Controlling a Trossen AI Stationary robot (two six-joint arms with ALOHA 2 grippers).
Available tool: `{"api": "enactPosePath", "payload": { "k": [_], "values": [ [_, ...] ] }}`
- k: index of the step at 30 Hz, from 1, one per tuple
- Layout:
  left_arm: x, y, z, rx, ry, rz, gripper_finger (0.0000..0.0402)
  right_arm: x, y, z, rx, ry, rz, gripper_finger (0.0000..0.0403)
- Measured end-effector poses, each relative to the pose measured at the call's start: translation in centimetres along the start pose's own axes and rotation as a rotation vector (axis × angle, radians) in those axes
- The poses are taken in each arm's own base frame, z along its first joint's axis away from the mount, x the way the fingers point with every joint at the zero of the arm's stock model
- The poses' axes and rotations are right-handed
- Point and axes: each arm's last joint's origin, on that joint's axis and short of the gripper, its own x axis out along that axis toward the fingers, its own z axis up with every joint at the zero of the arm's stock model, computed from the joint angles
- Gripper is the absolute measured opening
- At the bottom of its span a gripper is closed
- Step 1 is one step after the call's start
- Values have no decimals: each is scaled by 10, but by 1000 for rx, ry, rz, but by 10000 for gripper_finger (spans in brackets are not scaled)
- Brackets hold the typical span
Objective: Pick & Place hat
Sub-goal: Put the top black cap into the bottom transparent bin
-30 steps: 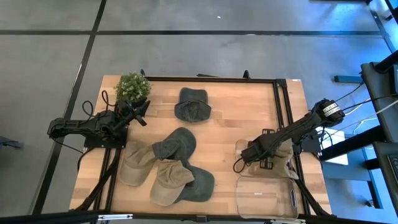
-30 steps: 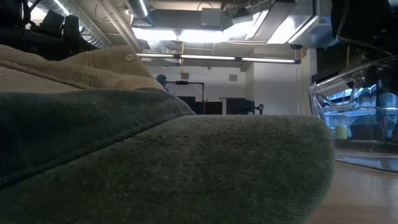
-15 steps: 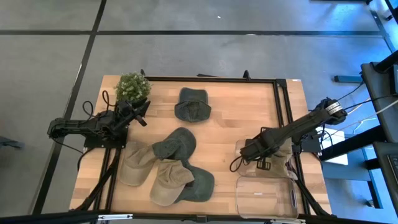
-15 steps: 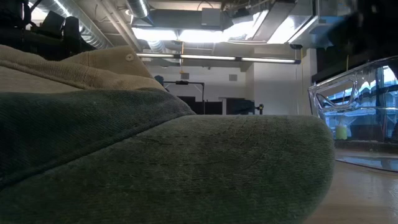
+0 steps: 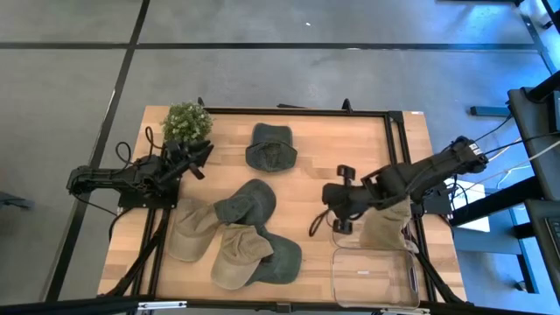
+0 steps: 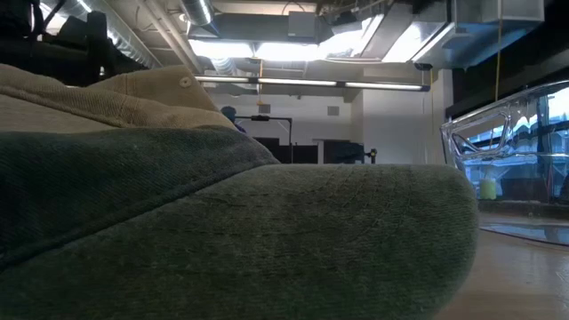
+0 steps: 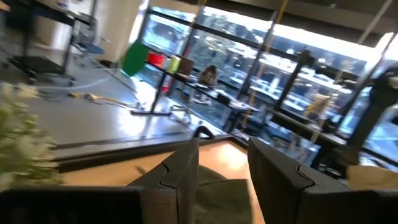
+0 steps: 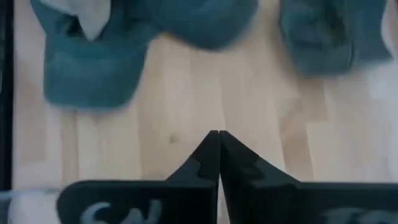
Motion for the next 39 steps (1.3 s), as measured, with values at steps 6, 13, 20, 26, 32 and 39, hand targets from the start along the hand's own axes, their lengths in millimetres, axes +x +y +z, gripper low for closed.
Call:
{"api": "enactPosePath", "payload": {
  "k": [6, 13, 20, 26, 32, 39],
  "values": [
    [0, -3, -1, -17, 35, -108, 132, 7, -30, 5, 86, 20, -167, 66],
    [0, -4, -1, -38, 42, -121, 132, 14, -53, 12, 78, 48, -145, 134],
    [0, -4, 1, -73, 23, -126, 132, 15, -62, 12, 34, 63, -179, 181],
    [0, -5, 2, -76, 17, -127, 132, 4, -72, -17, 3, -57, -175, 185],
    [0, -5, 3, -113, 15, -129, 132, 7, -86, -47, 89, -305, -166, 183],
    [14, -22, 17, 66, 89, -109, 132, 19, -99, -53, 174, -545, -288, 183]
  ]
}}
